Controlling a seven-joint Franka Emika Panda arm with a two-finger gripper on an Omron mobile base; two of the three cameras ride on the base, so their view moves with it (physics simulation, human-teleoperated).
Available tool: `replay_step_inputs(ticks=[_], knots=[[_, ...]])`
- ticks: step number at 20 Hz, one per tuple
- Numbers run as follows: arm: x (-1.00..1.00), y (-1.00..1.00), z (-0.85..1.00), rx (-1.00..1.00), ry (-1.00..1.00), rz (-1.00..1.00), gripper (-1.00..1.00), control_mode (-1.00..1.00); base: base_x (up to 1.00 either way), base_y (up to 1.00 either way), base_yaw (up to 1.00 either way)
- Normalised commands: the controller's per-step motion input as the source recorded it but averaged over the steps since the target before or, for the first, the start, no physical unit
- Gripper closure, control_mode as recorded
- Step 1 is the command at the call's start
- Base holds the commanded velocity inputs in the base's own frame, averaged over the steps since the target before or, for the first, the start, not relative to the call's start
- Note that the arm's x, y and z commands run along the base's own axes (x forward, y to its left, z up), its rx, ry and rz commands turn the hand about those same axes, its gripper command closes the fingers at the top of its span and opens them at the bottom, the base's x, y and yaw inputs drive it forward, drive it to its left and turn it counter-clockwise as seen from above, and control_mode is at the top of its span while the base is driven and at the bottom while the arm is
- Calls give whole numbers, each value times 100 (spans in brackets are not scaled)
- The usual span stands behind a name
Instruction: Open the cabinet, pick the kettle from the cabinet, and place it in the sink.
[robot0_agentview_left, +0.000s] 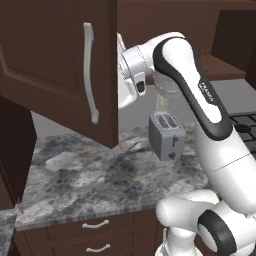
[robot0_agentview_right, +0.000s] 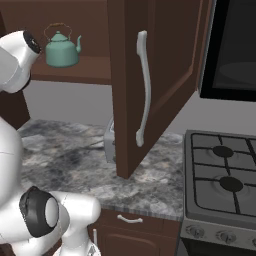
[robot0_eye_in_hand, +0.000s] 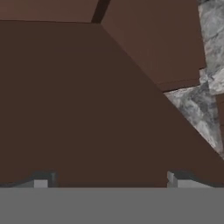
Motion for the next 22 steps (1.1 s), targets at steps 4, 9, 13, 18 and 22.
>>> replay_step_inputs(ticks=[4,9,13,18,22], knots=[[-1,39,-5,5,-6,12,-100,-100,0,0,0],[-15,50,-4,1,-5,12,-100,-100,0,0,0],[-20,56,-4,0,-1,7,-100,-100,0,0,0],[-15,61,-7,0,-1,1,-100,-100,0,0,0],[-8,60,-13,0,-4,0,-100,-100,0,0,0]])
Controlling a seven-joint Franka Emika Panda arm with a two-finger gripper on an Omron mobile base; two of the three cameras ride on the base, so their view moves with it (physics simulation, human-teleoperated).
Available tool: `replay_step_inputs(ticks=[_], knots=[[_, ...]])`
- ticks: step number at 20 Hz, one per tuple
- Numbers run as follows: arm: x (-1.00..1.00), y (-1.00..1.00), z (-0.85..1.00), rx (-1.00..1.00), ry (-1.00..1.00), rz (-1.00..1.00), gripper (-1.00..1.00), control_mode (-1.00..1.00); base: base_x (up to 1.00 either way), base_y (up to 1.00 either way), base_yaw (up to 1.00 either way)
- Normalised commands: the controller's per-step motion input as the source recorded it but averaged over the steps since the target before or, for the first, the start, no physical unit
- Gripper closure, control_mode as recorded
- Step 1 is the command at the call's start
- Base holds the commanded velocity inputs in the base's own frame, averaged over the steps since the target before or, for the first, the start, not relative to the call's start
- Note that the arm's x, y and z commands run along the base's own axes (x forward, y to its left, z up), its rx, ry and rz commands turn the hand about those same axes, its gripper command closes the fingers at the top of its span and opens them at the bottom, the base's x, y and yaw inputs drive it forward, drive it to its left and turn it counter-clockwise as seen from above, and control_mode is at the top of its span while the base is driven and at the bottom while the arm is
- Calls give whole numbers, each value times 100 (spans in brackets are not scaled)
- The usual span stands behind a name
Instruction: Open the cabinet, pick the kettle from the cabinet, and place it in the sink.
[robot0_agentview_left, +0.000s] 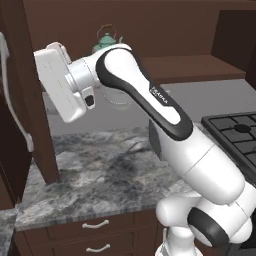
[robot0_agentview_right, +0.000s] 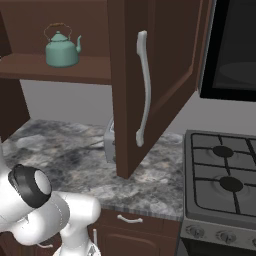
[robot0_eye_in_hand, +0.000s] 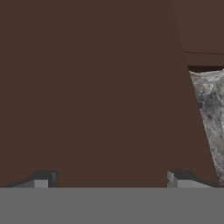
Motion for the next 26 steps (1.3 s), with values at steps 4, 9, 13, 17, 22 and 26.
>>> replay_step_inputs(ticks=[4,9,13,17,22,26], knots=[[-4,55,-19,1,-4,-7,-100,-100,0,0,0],[-1,50,-19,0,-4,-10,-100,-100,0,0,0],[0,24,-11,3,-2,-13,-100,-100,0,0,0],[0,-5,-4,3,-1,-9,-100,-100,0,0,0],[0,-32,0,3,0,-5,-100,-100,0,0,0],[-2,-45,3,2,0,-5,-100,-100,0,0,0]])
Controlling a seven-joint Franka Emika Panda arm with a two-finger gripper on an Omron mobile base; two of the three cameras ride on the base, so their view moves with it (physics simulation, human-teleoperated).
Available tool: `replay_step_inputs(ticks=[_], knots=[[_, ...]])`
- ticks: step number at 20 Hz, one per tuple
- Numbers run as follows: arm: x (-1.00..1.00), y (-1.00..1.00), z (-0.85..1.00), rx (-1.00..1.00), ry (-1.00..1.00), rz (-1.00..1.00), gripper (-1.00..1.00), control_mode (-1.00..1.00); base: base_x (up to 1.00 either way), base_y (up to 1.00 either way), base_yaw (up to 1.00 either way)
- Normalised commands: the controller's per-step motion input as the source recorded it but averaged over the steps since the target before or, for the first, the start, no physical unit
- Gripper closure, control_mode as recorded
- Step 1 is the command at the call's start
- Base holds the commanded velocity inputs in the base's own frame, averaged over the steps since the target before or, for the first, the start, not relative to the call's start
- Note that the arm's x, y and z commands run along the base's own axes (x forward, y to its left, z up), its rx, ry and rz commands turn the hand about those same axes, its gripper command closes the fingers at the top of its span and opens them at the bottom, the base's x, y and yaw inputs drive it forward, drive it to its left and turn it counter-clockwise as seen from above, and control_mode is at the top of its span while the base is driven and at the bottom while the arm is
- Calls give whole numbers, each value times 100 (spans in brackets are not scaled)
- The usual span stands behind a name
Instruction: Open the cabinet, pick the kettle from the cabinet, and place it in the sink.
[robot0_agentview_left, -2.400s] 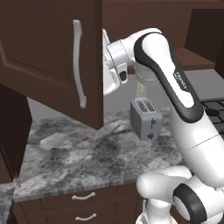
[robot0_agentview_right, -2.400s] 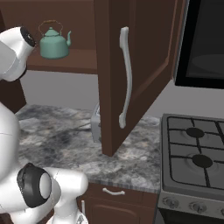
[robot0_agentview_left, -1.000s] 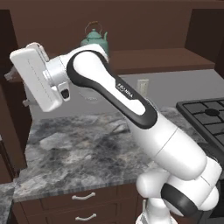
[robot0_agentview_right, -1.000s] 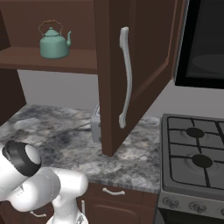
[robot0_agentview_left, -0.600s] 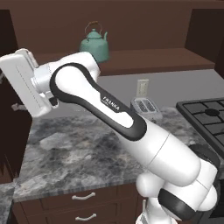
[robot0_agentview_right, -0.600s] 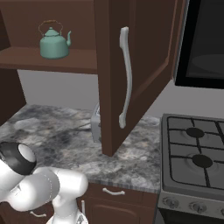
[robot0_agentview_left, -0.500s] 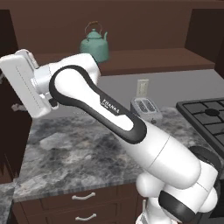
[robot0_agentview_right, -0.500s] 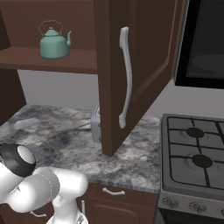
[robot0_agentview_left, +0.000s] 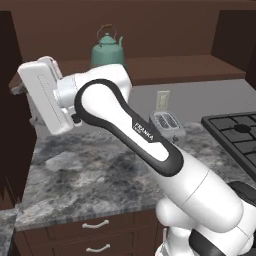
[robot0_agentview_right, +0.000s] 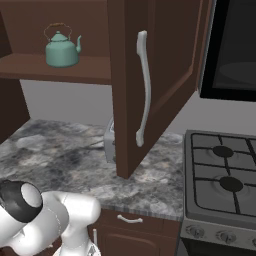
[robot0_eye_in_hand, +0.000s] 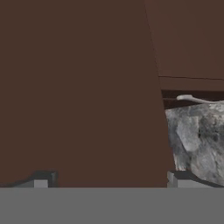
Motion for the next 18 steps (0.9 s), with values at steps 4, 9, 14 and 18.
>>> replay_step_inputs(ticks=[4,9,14,18], knots=[[-7,-49,8,1,0,-1,-100,-100,0,0,0],[-12,-49,10,0,0,0,-100,-100,0,0,0],[-13,-44,10,0,0,0,-100,-100,0,0,0],[-15,-41,8,-2,0,0,-100,-100,0,0,0]])
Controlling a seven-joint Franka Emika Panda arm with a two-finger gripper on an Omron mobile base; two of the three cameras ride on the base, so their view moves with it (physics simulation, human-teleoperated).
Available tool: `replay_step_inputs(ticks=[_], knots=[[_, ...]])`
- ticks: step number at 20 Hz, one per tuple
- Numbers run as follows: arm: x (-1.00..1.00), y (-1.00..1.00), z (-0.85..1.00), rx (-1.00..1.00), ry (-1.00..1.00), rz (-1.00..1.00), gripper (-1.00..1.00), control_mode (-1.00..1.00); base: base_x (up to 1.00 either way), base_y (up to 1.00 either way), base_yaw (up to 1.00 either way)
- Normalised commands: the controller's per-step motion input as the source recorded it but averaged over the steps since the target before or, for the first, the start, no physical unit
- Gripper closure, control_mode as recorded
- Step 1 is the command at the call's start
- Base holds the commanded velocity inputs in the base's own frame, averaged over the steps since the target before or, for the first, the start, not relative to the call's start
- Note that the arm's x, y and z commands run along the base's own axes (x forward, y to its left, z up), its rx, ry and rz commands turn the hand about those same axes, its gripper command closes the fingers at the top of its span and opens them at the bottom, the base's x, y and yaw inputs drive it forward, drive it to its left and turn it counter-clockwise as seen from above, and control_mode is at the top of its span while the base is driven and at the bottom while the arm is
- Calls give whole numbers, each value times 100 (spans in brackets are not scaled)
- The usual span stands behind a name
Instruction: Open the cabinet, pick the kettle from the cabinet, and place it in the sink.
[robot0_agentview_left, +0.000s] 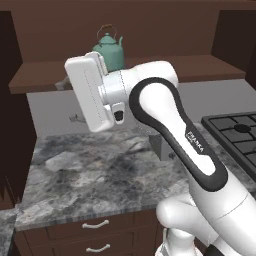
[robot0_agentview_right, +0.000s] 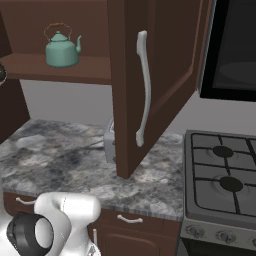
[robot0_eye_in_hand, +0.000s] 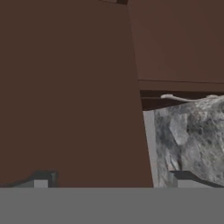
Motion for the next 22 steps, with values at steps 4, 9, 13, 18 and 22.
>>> replay_step_inputs(ticks=[4,9,13,18,22], knots=[[-15,-36,5,-11,0,-4,-100,-100,0,0,0],[-11,-32,2,-19,0,-12,-100,-100,0,0,0],[-8,-29,0,-23,-2,-16,-100,-100,0,0,0],[-7,-25,0,-27,-21,-17,-100,-100,0,0,0],[-1,-23,0,-29,-29,-12,-100,-100,0,0,0]])
